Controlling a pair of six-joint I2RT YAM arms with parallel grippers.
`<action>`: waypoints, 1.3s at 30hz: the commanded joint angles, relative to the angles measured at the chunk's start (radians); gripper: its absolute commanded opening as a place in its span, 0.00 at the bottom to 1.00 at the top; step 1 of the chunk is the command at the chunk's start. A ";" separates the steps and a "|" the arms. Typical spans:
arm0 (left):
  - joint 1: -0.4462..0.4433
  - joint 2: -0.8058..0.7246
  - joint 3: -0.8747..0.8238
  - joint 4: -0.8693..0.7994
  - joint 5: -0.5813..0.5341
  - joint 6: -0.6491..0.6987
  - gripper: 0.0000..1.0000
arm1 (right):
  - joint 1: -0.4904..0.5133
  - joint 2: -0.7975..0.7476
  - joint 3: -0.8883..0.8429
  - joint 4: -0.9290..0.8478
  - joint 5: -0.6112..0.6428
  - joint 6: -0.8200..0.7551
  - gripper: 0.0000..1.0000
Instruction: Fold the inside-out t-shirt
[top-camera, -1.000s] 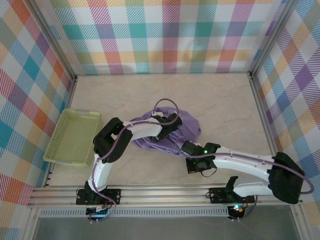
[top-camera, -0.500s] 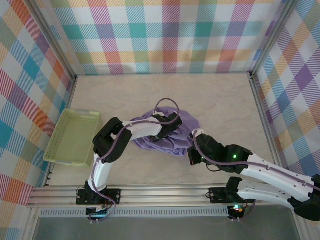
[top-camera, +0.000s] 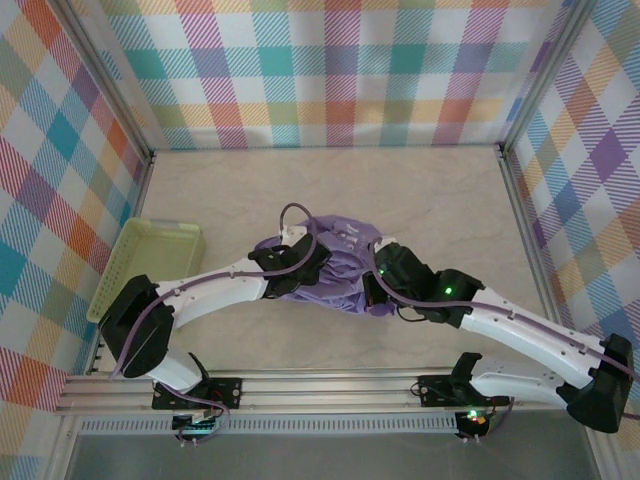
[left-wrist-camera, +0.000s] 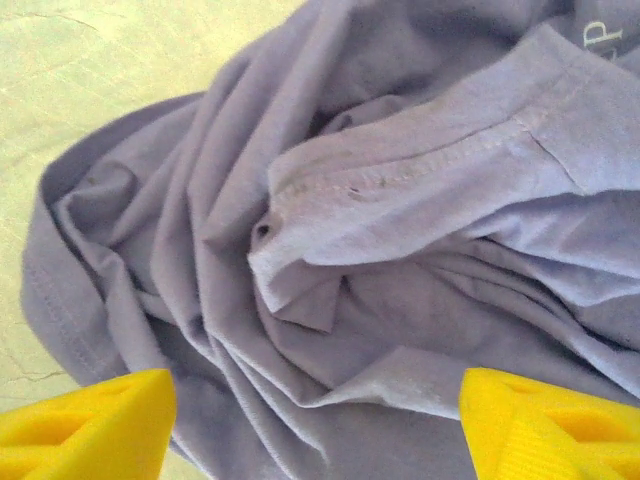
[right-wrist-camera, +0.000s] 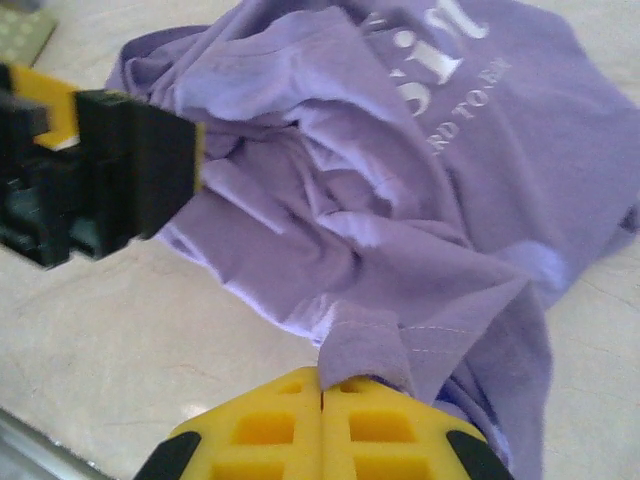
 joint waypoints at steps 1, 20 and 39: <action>0.020 0.005 -0.018 -0.062 -0.066 -0.015 0.76 | -0.041 -0.075 0.019 -0.038 0.002 0.003 0.00; 0.212 0.197 0.038 0.041 0.238 -0.042 0.73 | -0.242 -0.308 -0.077 -0.272 0.132 0.193 0.00; 0.286 0.229 0.481 -0.164 0.198 0.076 0.00 | -0.552 -0.126 0.276 -0.277 0.079 -0.027 0.00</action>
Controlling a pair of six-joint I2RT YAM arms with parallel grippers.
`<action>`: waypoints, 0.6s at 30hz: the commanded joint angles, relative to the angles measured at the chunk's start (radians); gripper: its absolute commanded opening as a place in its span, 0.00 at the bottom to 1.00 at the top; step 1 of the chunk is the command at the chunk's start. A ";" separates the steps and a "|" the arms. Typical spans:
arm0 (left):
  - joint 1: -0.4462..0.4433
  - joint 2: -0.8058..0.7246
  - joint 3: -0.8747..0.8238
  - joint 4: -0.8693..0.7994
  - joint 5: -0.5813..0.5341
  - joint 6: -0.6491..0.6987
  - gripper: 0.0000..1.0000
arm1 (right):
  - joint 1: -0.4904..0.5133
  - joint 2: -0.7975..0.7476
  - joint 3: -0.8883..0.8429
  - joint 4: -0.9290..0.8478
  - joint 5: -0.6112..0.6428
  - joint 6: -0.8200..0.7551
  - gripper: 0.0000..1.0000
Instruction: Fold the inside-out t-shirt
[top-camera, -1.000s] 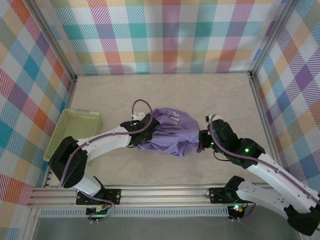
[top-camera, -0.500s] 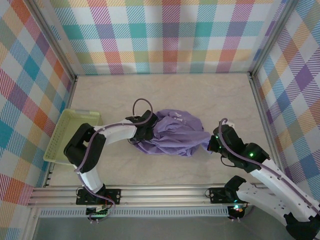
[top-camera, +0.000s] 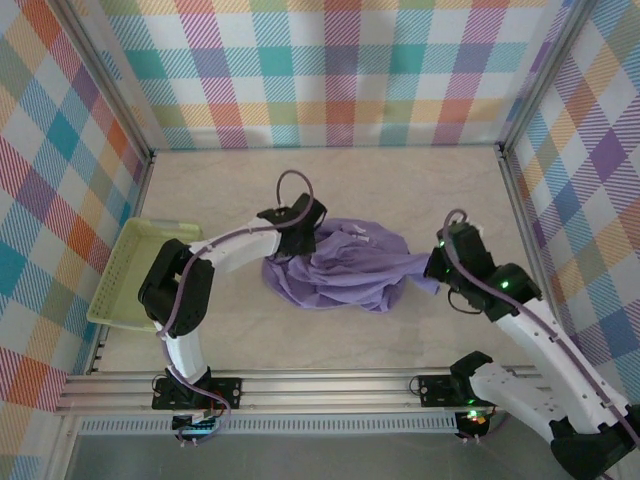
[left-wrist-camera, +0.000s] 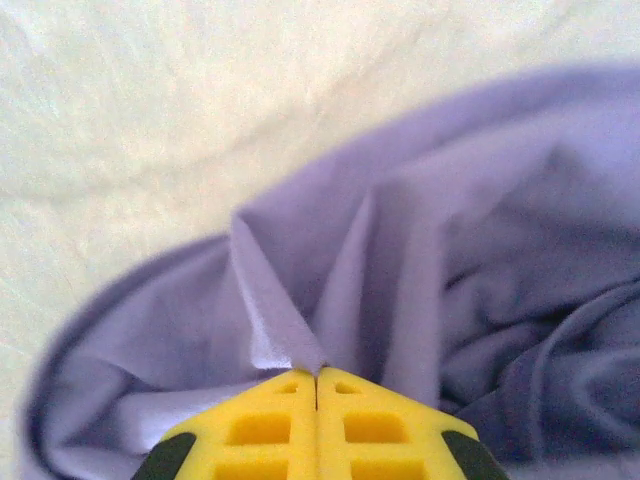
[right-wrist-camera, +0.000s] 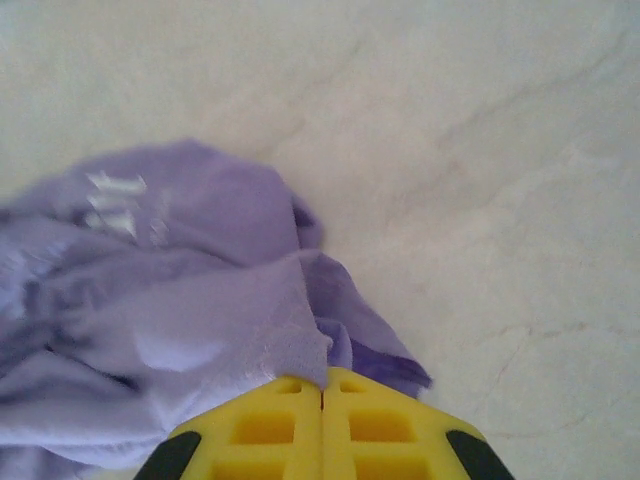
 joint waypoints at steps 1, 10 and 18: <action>0.053 -0.085 0.199 -0.109 -0.035 0.072 0.00 | -0.108 0.045 0.214 0.025 -0.060 -0.112 0.00; 0.049 -0.364 0.380 -0.123 -0.066 0.159 0.00 | -0.165 0.117 0.587 0.054 -0.113 -0.206 0.00; 0.011 -0.550 -0.266 0.039 0.027 -0.015 0.00 | -0.165 -0.006 0.108 0.126 -0.228 -0.139 0.00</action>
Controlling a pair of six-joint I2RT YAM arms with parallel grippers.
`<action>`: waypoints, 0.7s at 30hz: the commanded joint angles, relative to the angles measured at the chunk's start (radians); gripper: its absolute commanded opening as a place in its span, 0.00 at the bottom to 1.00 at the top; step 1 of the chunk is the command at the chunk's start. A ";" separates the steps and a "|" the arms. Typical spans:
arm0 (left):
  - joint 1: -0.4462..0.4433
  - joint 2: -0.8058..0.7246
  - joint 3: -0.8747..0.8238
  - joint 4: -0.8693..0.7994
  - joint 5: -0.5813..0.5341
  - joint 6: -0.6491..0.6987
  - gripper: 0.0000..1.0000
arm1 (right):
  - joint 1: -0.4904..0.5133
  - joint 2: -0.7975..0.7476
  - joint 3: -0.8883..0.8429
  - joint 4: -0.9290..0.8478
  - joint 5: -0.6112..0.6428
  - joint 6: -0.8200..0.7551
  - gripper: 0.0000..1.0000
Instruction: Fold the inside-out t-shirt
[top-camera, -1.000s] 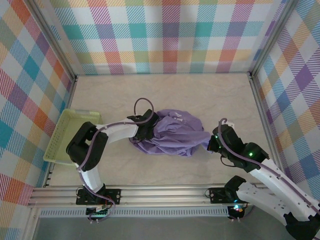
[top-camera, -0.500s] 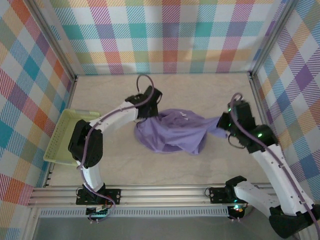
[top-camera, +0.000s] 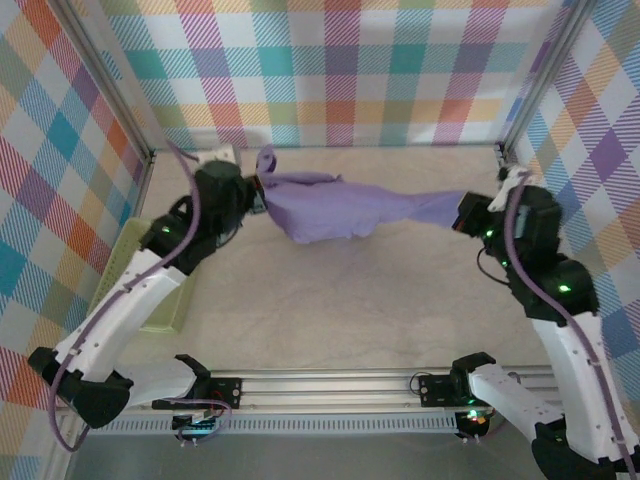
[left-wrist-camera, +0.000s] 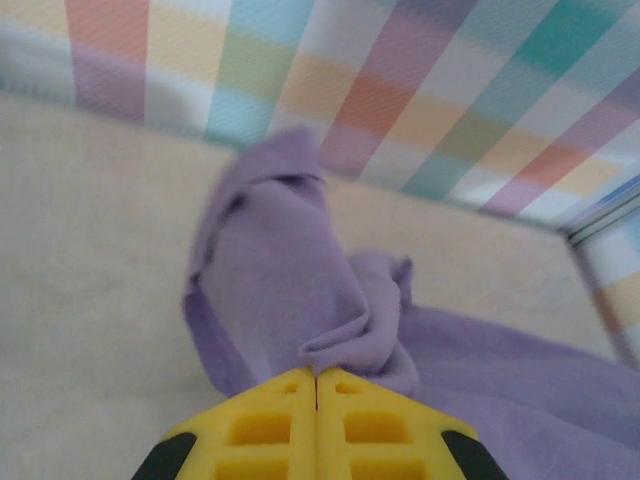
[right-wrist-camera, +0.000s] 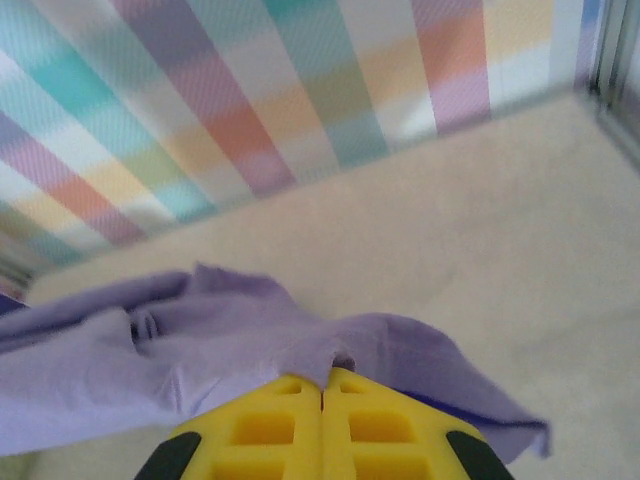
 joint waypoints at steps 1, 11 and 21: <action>-0.051 0.060 -0.248 0.020 0.077 -0.107 0.01 | -0.006 -0.006 -0.183 0.006 -0.067 0.042 0.00; -0.218 0.149 -0.490 -0.018 0.070 -0.276 0.42 | -0.021 -0.082 -0.476 -0.078 -0.015 0.180 0.00; 0.026 0.130 -0.478 -0.056 0.021 -0.253 0.64 | -0.022 -0.145 -0.438 -0.068 -0.023 0.145 0.00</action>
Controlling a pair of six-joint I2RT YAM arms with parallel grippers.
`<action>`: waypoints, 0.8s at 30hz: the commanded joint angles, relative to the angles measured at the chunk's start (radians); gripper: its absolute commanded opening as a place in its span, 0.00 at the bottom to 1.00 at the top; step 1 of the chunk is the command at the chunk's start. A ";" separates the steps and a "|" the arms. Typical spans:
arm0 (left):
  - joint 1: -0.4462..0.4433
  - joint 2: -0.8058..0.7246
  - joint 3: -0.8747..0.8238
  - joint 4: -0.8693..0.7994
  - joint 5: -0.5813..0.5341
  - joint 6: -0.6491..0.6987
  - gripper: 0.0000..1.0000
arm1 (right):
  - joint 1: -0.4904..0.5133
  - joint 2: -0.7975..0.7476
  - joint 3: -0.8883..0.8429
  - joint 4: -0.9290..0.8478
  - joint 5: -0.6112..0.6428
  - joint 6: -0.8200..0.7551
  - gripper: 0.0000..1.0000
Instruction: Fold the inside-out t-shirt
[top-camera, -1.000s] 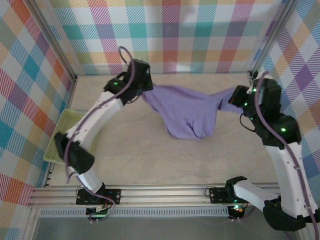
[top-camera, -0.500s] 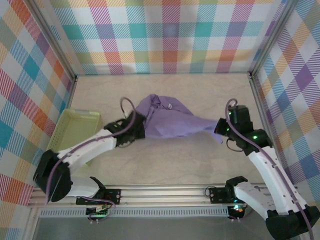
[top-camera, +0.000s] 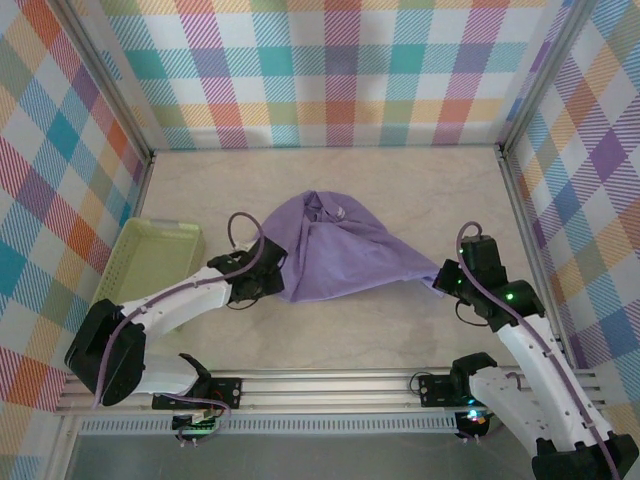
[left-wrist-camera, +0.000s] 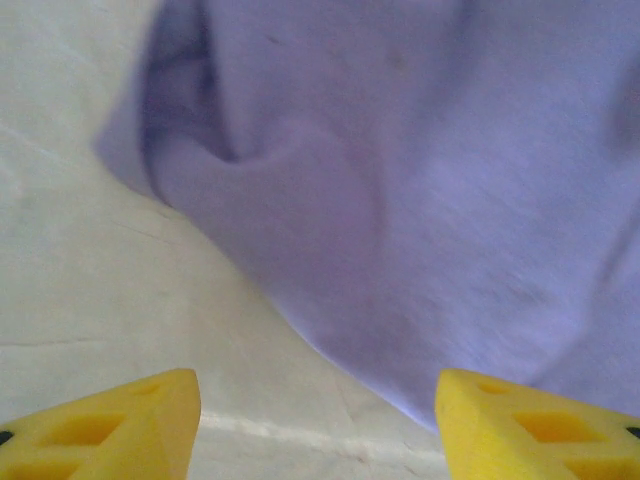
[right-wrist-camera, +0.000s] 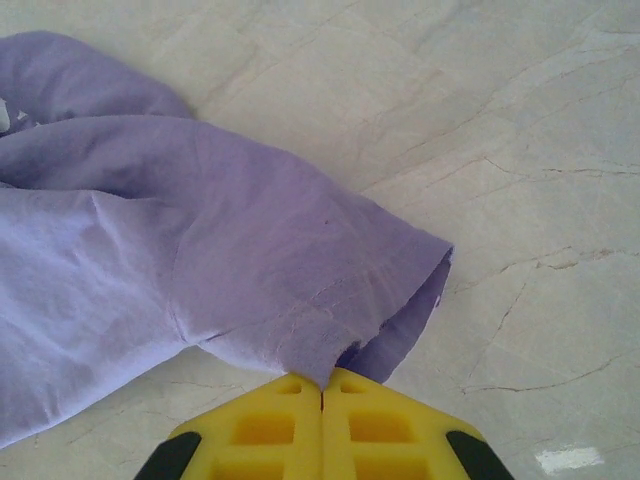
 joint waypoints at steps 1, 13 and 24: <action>0.075 0.027 0.020 -0.033 -0.020 0.007 0.66 | -0.005 -0.023 0.044 0.000 0.008 -0.010 0.00; 0.209 0.296 0.146 0.048 0.048 0.087 0.36 | -0.004 -0.029 0.121 -0.038 0.035 -0.038 0.00; 0.210 0.032 0.556 -0.253 -0.053 0.256 0.00 | -0.006 0.043 0.647 -0.146 0.275 -0.232 0.00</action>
